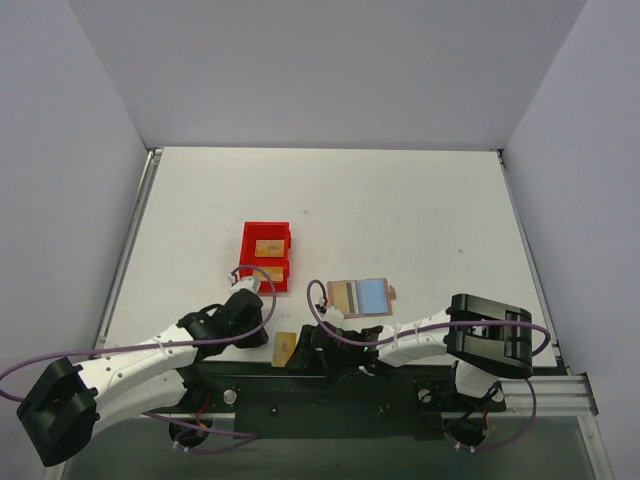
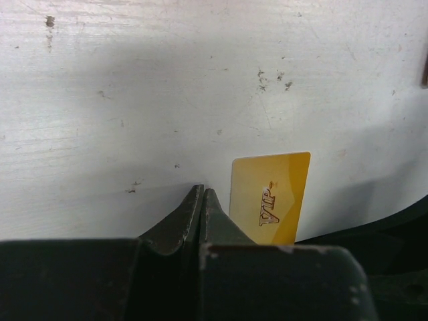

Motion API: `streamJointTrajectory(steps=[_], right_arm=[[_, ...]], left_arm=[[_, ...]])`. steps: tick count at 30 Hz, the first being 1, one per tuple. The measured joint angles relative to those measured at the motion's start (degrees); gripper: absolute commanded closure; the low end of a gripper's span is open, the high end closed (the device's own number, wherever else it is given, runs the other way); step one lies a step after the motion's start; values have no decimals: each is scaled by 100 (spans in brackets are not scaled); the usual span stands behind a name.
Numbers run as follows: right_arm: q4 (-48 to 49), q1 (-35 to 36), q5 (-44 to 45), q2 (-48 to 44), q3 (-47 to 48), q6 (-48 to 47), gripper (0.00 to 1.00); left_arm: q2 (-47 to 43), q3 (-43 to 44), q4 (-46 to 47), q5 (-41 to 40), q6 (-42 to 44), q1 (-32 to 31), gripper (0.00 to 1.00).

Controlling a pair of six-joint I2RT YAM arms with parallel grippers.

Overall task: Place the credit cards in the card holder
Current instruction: Pick up the credit card at the corner of the board.

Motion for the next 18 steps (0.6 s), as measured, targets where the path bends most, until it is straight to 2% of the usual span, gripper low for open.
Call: streamJointTrajectory(steps=[10,18], right_arm=[[507,44,-96,264,-107,256,59],[1526,37,-166,481,-437,435,64]], left_arm=[[83,-81,365,129,2,-107,100],[151,-155,678,170,-37,-229,100]])
